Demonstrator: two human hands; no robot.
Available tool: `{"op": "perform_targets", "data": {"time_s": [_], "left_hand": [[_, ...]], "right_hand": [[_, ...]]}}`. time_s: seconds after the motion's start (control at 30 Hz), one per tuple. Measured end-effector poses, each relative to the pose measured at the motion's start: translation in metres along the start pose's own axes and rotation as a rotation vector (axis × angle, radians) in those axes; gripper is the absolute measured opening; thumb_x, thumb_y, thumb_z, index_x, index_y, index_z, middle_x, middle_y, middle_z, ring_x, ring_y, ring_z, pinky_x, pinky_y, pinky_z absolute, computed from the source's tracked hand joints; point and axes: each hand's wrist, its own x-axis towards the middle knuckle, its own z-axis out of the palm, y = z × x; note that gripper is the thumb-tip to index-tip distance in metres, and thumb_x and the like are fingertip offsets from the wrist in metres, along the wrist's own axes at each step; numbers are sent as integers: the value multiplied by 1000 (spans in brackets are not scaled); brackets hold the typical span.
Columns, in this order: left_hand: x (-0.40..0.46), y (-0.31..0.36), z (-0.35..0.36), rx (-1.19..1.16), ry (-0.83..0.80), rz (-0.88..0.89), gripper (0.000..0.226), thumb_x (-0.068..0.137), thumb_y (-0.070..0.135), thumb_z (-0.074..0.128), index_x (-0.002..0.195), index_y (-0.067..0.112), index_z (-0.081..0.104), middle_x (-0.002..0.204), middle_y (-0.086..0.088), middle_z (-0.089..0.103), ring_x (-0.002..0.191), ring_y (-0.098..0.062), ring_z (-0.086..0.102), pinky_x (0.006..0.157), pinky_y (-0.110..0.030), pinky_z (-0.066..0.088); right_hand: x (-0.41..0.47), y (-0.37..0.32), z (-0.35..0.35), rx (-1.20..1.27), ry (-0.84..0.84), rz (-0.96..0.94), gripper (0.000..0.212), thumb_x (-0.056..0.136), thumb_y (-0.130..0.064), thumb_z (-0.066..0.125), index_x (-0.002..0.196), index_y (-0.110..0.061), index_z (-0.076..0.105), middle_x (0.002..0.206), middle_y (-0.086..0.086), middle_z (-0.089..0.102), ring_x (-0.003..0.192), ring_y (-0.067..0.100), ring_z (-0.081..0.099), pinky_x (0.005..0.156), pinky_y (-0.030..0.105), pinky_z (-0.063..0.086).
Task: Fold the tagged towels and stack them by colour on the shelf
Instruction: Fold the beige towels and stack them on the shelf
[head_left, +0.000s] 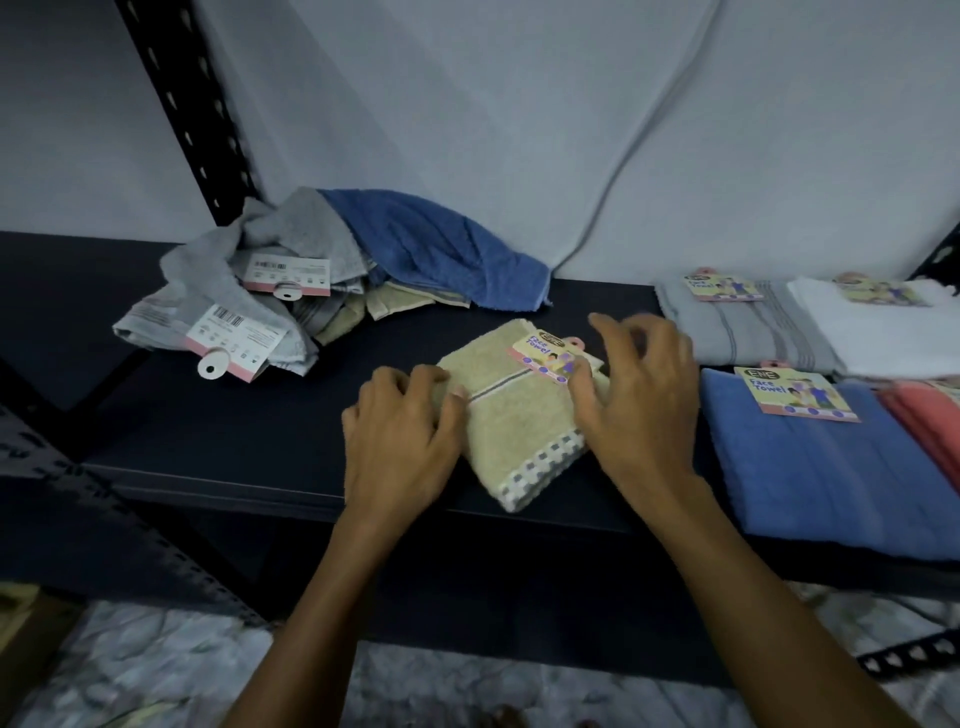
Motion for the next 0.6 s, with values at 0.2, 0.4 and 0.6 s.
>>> {"op": "perform_targets", "data": {"time_s": [0.2,0.4,0.6], "left_hand": [[-39,2,-6,-202,156,42,24,88,38,54,98,20,67,73,7,56,72,-15,54,65,-33,44],[-86,14,-7,-551,124,-78,10,87,33,67,82,24,67,60,5,54,58,-8,53,57,-23,43],[-116,26,-3,-825,63,-222,19,78,48,71,83,30,70,94,-5,62,86,-15,61,78,-23,49]], "right_hand": [[-55,-16,-43,32,-375,301,46,94,-54,48,133,-31,55,110,6,54,96,35,60,74,38,44],[-94,-15,-72,44,-402,328,59,90,-63,31,141,-38,47,102,3,54,89,32,60,66,36,41],[-116,-6,-80,259,-336,441,56,85,-63,37,134,-41,55,82,-5,64,76,18,61,65,31,41]]}}
